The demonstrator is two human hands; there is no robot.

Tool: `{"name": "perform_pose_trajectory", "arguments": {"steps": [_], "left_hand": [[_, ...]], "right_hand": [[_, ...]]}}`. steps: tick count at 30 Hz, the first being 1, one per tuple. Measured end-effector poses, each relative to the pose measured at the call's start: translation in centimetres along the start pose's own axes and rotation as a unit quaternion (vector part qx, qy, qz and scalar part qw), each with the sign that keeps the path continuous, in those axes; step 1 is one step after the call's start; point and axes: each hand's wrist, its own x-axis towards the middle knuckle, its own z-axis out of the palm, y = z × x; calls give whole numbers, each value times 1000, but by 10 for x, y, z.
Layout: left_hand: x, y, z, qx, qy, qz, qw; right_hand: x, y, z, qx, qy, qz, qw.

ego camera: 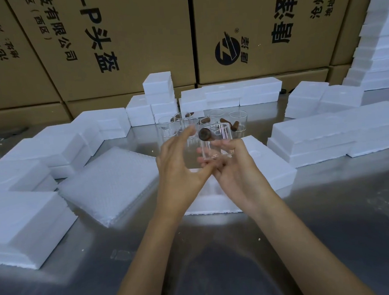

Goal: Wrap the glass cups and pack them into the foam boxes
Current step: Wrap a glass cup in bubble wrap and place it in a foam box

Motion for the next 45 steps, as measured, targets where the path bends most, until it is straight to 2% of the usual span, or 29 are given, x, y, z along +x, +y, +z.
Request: {"name": "perform_pose_trajectory", "arguments": {"steps": [3,5,8,10,12,14,16,19,22,25,27,29,32,36,39,45], "left_hand": [[-1,4,0,-22,-6,-1,1000],[0,5,-1,-27,10,4,1000],[0,3,-1,0,38,9,999],[0,0,0,28,52,27,998],[-1,-2,1,47,59,47,996],[-1,-2,4,64,52,58,995],[-1,-4,6,55,32,33,997],[1,-10,6,14,-3,-13,1000],[1,-10,4,-11,-11,-33,999],[1,-6,0,-26,-10,-24,999],[2,-5,-3,-27,-13,-14,999],[3,-6,-3,-15,-25,-15,999],[3,-11,-2,8,-47,-27,999],[2,-13,0,23,-74,-30,997],[1,-10,0,-10,-85,-53,995],[2,-11,-2,-27,-32,-52,998]], "right_hand": [[-2,-1,-1,42,-52,35,997],[-1,1,-2,27,-34,19,999],[2,5,0,-116,41,-65,990],[1,9,1,-256,81,-122,956],[-1,11,1,-297,98,-169,935],[-1,10,-1,-287,104,-173,937],[1,8,-3,-234,104,-131,958],[6,5,-4,-92,61,-63,992],[6,5,-3,-57,29,-35,997],[6,3,-4,-58,18,-41,997],[8,-2,-7,-76,45,-65,994],[9,-8,-12,-142,90,-105,980],[9,-14,-24,-272,149,-142,940],[9,-17,-30,-211,128,-136,959],[9,-16,-31,-226,108,-155,955],[6,-15,-25,-222,48,-158,961]]}}
